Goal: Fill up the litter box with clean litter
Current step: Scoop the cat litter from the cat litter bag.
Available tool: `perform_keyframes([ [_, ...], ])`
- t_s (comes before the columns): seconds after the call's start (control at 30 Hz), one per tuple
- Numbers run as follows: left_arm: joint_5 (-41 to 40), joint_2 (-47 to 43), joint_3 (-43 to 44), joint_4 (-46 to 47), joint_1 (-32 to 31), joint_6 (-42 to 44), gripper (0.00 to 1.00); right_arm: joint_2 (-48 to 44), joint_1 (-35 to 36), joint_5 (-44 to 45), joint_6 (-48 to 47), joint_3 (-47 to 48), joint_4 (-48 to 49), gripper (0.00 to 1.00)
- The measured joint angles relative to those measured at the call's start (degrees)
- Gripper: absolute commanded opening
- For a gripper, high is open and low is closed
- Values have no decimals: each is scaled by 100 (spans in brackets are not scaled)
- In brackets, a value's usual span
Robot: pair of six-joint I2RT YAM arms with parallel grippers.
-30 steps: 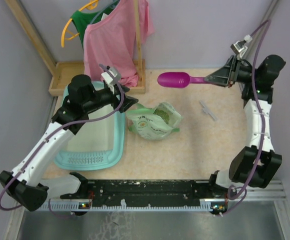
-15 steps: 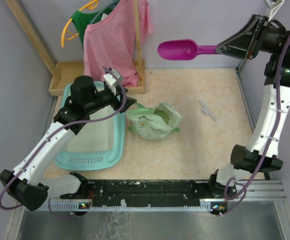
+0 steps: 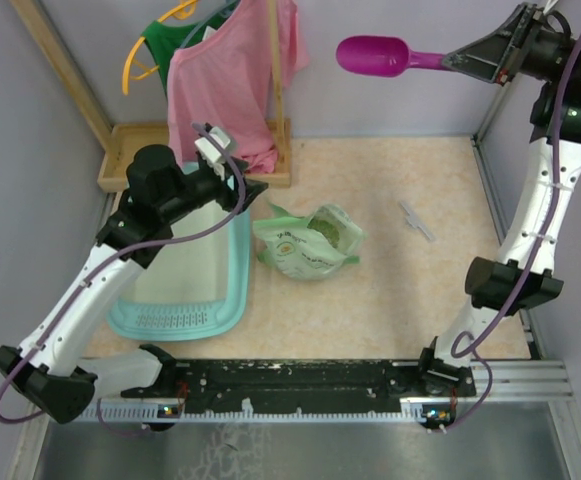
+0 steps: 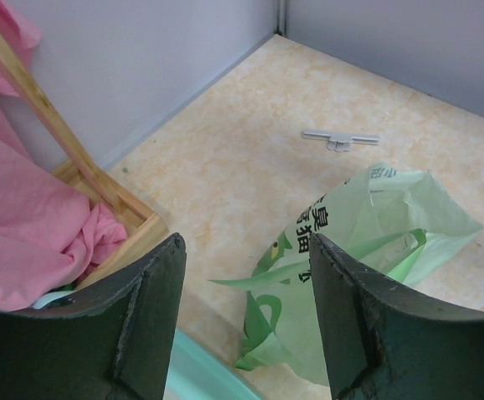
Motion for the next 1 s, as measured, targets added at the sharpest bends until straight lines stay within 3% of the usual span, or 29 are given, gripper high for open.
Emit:
perform_keyframes([
  [0.3,-179,-98,4,63,0,15,69,22,74,402,-190,391,-50,0],
  [0.63,-374,-264,2,-114,0,111,69,175,74,1390,-1580,391,-2227,0],
  [1.0,-363,-345,-39,-66,0,267,73,-634,160,3788,-5383,343,-5578,0],
])
